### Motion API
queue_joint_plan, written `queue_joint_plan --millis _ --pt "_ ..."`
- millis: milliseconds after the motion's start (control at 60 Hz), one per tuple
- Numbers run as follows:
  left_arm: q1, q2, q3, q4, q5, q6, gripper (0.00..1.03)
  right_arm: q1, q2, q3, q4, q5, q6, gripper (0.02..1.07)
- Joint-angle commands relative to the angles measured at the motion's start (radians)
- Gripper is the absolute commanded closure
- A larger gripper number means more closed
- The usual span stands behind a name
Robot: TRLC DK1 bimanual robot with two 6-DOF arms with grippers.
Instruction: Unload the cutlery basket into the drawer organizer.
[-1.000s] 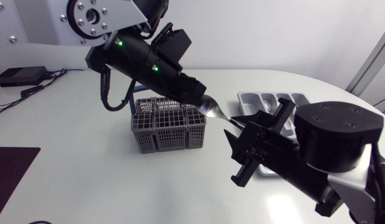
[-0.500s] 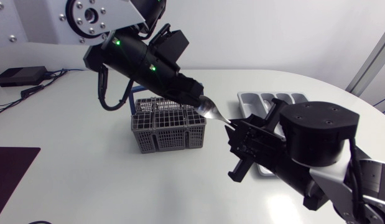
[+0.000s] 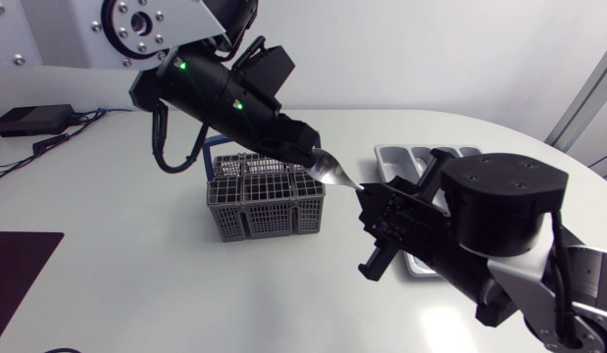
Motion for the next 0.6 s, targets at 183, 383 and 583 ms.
queue_joint_plan --millis 183,383,583 --pt "0.021 -0.018 0.07 0.051 0.008 -0.024 0.4 -0.003 0.002 -0.006 -0.023 0.0 -0.014 1.0" --pt "0.076 -0.106 0.033 0.147 -0.019 0.006 0.19 -0.095 -0.026 -0.008 -0.063 -0.026 -0.011 1.0" --pt "0.167 -0.184 -0.042 0.209 -0.059 0.065 0.14 -0.396 0.066 0.122 -0.177 -0.169 0.098 1.0"
